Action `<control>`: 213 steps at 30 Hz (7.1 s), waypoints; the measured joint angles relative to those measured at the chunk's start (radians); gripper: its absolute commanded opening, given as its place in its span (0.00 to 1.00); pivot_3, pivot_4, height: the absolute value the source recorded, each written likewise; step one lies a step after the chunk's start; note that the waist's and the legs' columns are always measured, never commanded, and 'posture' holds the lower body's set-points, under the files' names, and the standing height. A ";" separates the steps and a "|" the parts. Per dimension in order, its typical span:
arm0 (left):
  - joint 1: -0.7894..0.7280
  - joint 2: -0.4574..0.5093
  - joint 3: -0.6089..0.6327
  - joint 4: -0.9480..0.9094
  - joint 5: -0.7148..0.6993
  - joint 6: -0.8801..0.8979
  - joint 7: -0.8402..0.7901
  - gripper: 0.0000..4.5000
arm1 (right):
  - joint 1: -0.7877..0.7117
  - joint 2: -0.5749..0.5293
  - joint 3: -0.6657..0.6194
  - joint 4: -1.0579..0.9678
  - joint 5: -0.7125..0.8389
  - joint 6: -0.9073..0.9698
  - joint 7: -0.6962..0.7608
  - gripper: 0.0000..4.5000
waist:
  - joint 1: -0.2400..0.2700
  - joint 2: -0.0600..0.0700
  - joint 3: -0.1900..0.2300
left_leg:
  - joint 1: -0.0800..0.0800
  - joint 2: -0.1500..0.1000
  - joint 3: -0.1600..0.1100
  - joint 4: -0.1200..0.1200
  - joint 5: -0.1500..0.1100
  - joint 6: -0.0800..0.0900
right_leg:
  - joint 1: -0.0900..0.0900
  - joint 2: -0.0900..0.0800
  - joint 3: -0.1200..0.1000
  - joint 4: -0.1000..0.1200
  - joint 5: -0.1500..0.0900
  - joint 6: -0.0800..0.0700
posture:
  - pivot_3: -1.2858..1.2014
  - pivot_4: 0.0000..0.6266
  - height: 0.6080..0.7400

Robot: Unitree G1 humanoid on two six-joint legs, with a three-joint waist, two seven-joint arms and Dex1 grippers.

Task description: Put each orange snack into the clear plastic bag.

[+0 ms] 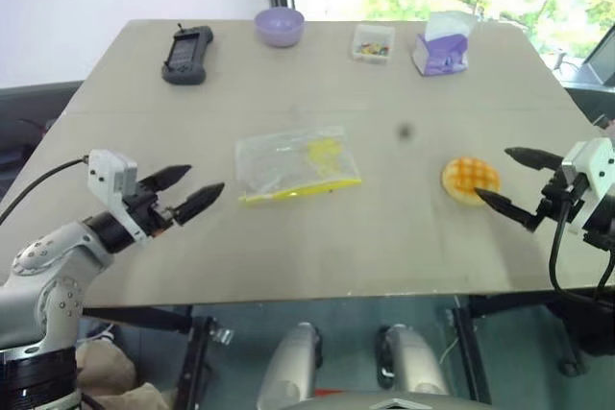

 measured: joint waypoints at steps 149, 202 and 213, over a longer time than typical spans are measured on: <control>-0.378 0.072 -0.647 -0.101 0.574 -0.058 0.101 0.00 | -0.605 0.543 0.633 0.506 -0.764 -0.240 -0.382 0.20 | -0.048 -0.010 0.006 | 0.000 -0.007 0.000 -0.002 0.001 -0.001 | -0.003 0.004 0.011 0.002 0.007 0.005 | 0.52 0.24 1.00; -0.402 -0.005 -0.645 -0.009 0.673 -0.186 0.029 0.00 | -0.525 0.654 0.523 0.192 -0.295 0.247 -0.242 0.01 | -0.047 -0.010 0.006 | 0.000 -0.004 0.000 0.000 0.001 -0.001 | -0.003 0.007 0.011 0.003 0.008 0.004 | 0.52 0.24 1.00; -0.401 -0.012 -0.645 -0.021 0.672 -0.180 0.017 0.00 | -0.525 0.676 0.540 0.219 -0.297 0.261 -0.282 0.01 | -0.048 -0.010 0.006 | 0.000 -0.005 0.004 0.001 0.000 0.001 | -0.003 0.006 0.015 0.001 0.009 0.003 | 0.52 0.24 1.00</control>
